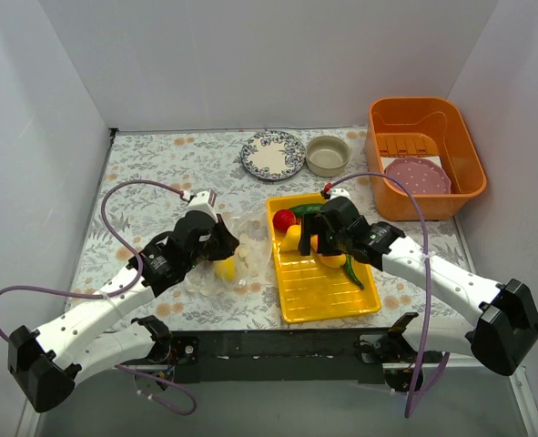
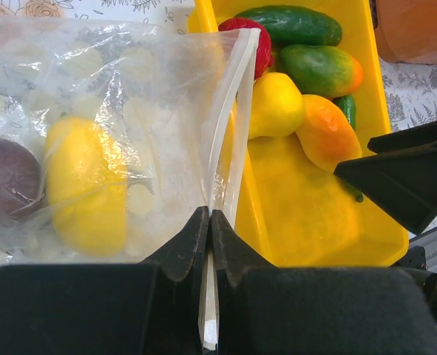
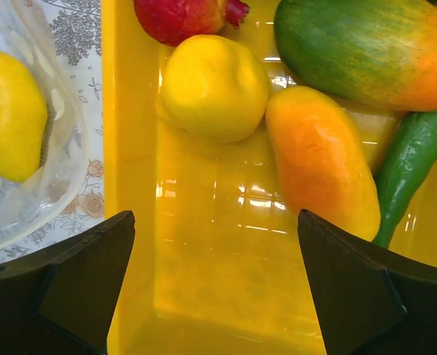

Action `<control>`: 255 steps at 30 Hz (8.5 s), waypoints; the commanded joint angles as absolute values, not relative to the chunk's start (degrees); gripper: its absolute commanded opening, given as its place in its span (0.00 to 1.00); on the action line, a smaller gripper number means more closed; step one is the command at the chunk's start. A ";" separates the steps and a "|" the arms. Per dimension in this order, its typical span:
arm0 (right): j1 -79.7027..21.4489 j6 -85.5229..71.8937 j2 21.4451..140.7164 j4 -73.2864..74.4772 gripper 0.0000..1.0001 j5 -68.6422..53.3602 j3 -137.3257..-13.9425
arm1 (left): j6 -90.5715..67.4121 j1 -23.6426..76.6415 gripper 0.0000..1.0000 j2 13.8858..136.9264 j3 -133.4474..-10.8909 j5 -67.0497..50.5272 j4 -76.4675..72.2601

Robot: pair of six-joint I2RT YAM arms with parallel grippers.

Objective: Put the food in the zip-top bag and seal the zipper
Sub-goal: Pick up the fake fruit from the bin, then place the fake fruit in the zipper food storage bag, then adjust the zipper food storage bag at the center of the board, then pick up the fake fruit from the bin.

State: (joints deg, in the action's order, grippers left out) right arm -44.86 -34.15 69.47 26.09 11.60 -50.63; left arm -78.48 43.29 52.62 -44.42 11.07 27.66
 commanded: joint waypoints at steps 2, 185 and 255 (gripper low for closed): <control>-43.07 -29.72 68.11 21.71 0.98 13.45 -48.60 | -78.57 43.24 0.00 49.93 -40.26 9.75 22.77; -50.63 -24.52 89.21 8.35 0.01 -15.12 -86.65 | -83.96 43.15 0.00 55.11 -65.92 39.12 47.56; -30.94 -12.30 75.94 31.81 0.95 10.78 -61.96 | -76.82 42.98 0.00 57.05 -49.57 11.08 23.11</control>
